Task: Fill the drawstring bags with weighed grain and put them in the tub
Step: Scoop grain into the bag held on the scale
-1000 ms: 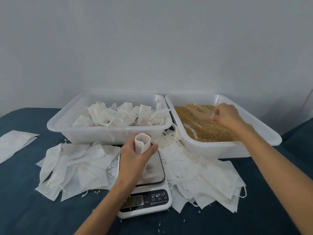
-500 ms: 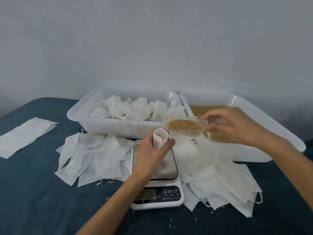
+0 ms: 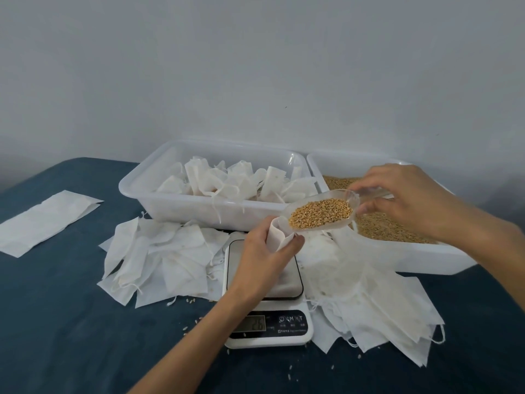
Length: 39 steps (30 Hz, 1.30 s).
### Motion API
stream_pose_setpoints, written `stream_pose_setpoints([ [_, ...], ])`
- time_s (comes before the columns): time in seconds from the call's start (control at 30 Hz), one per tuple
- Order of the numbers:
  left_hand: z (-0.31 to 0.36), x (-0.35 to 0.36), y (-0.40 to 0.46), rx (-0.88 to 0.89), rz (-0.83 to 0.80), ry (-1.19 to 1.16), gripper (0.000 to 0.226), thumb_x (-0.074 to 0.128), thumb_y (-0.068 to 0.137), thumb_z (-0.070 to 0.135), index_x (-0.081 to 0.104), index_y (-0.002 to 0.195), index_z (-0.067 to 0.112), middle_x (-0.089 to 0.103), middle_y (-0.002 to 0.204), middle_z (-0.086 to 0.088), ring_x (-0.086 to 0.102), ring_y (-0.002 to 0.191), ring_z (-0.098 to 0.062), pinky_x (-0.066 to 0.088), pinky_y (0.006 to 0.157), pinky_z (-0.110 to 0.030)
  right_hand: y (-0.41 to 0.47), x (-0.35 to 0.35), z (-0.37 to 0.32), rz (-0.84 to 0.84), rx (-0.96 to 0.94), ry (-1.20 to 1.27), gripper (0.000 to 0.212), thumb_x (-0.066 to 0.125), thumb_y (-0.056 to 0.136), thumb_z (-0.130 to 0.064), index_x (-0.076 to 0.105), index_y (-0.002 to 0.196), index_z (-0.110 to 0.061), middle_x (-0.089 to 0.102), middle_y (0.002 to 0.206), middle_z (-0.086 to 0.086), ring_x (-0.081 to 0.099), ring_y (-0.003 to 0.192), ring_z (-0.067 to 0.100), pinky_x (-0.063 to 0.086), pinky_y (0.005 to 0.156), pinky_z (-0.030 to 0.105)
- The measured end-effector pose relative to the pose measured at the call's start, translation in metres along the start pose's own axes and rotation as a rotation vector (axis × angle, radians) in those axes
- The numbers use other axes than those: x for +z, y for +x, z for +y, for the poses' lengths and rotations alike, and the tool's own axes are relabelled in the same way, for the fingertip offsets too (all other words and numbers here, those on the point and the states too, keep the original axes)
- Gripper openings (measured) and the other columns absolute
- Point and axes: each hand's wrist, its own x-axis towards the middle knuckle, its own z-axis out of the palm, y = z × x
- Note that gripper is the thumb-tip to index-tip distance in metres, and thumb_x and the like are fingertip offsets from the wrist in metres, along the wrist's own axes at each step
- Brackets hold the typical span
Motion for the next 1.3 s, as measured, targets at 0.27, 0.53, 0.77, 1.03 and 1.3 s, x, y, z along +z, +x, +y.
stream_pose_setpoints([
  [0.27,0.004,0.002,-0.002,0.009,-0.017,0.024,0.025,0.076,0.094,0.023,0.071,0.104,0.045,0.076,0.103,0.02,0.07,0.097,-0.001,0.05,0.081,-0.014,0.0,0.0,-0.002,-0.006,-0.017,-0.065,0.033,0.078,0.082,-0.03,0.075,0.115,-0.028,0.068,0.098,-0.01,0.054,0.095,0.017,0.042,0.089,0.041],
  [0.53,0.001,0.001,0.0,-0.006,-0.038,-0.001,0.022,0.079,0.088,0.026,0.072,0.107,0.034,0.077,0.103,0.012,0.071,0.098,-0.007,0.051,0.081,-0.014,0.001,0.0,-0.004,0.051,-0.076,-0.112,0.031,0.079,0.083,-0.023,0.077,0.114,-0.023,0.069,0.094,-0.002,0.056,0.087,0.022,0.027,0.086,0.026],
  [0.77,0.001,-0.004,0.011,-0.078,-0.104,-0.039,0.032,0.084,0.082,0.027,0.072,0.112,0.027,0.078,0.103,0.003,0.073,0.101,-0.017,0.057,0.087,-0.023,0.003,-0.001,-0.01,0.057,-0.047,-0.123,0.03,0.079,0.084,-0.02,0.077,0.114,-0.02,0.07,0.096,0.002,0.061,0.091,0.025,0.038,0.096,0.038],
  [1.03,0.004,-0.009,0.023,-0.122,-0.175,-0.001,0.031,0.084,0.088,0.019,0.071,0.116,0.022,0.079,0.104,0.003,0.074,0.099,-0.013,0.058,0.082,-0.024,0.003,0.001,-0.01,0.063,-0.016,-0.175,0.03,0.076,0.087,-0.022,0.076,0.117,-0.022,0.069,0.1,0.002,0.062,0.093,0.025,0.036,0.095,0.041],
  [1.3,0.002,-0.022,0.019,-0.154,-0.195,-0.043,0.049,0.084,0.077,0.028,0.07,0.123,0.018,0.078,0.106,0.0,0.072,0.104,-0.014,0.056,0.095,-0.038,0.005,0.007,-0.016,0.048,-0.017,-0.175,0.028,0.073,0.091,-0.022,0.074,0.119,-0.023,0.068,0.104,0.002,0.06,0.097,0.024,0.034,0.097,0.041],
])
